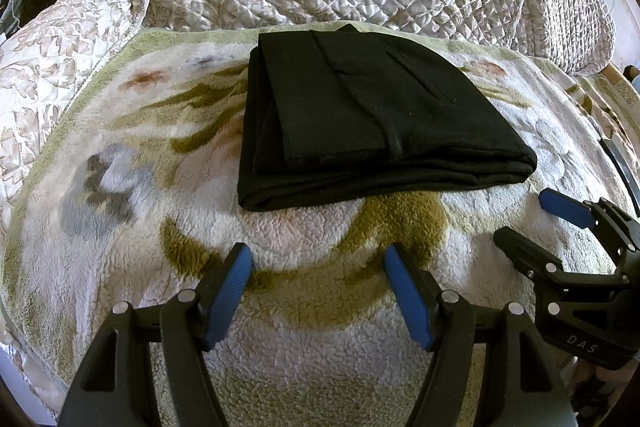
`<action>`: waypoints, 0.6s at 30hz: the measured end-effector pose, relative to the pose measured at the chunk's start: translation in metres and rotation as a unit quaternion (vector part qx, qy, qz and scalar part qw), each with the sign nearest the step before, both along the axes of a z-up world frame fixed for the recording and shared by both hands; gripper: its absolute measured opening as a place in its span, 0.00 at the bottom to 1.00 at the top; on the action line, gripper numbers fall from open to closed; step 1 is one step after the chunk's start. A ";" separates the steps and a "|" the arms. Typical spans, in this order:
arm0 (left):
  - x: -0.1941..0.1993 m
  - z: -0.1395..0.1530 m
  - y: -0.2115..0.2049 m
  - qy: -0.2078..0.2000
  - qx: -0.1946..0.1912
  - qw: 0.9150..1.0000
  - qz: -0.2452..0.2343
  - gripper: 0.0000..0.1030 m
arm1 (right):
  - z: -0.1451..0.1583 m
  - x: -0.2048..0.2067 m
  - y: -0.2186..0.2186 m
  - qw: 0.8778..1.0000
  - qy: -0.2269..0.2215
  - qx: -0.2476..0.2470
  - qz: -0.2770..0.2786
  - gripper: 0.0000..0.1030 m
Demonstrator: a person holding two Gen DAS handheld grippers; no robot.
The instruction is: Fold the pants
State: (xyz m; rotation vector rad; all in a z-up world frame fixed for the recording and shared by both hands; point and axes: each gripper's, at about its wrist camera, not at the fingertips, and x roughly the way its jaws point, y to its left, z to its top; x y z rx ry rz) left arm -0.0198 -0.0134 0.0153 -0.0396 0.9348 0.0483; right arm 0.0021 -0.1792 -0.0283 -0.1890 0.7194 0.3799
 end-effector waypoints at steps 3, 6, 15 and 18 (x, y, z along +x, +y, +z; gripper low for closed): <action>0.000 0.000 0.000 0.000 0.000 1.000 0.000 0.70 | 0.000 0.000 0.000 1.000 0.000 0.000 0.001 0.72; 0.000 0.000 0.000 0.000 0.000 1.000 0.000 0.70 | 0.000 0.000 0.000 1.000 0.000 0.000 0.001 0.72; 0.001 0.000 0.000 0.000 0.000 1.000 -0.001 0.70 | 0.001 0.001 -0.001 1.000 -0.003 0.001 0.000 0.73; 0.001 0.000 0.000 0.000 0.000 1.000 -0.001 0.70 | 0.002 0.003 -0.002 1.000 -0.006 0.002 -0.002 0.73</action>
